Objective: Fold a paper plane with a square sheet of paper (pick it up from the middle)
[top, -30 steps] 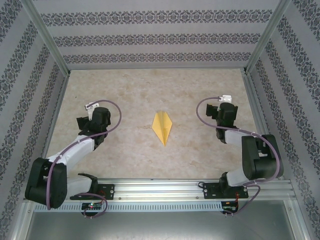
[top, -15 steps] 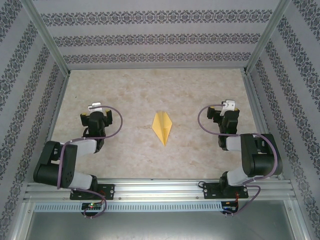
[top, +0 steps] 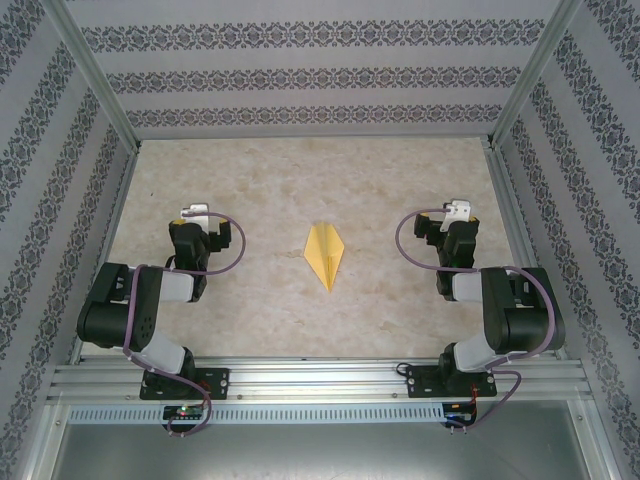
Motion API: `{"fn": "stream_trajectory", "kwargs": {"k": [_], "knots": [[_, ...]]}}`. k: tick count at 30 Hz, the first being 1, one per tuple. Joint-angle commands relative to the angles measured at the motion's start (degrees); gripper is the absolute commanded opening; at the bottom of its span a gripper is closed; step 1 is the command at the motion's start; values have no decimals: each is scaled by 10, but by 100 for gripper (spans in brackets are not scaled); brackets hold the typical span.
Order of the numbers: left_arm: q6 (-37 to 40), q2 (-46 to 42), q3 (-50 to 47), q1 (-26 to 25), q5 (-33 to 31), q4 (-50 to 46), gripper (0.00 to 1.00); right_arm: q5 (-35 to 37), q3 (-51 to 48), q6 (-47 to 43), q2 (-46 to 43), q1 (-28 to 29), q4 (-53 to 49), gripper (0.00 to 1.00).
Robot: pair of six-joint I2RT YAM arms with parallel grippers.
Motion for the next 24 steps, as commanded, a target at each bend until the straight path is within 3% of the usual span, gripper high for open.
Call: {"fn": "stream_trajectory", "kwargs": {"k": [1, 24], "knots": [[5, 0, -3, -5, -7, 39, 100, -8, 10, 0, -7, 3, 22, 98], [12, 0, 2, -1, 26, 30, 100, -8, 10, 1, -8, 3, 22, 98]]}}
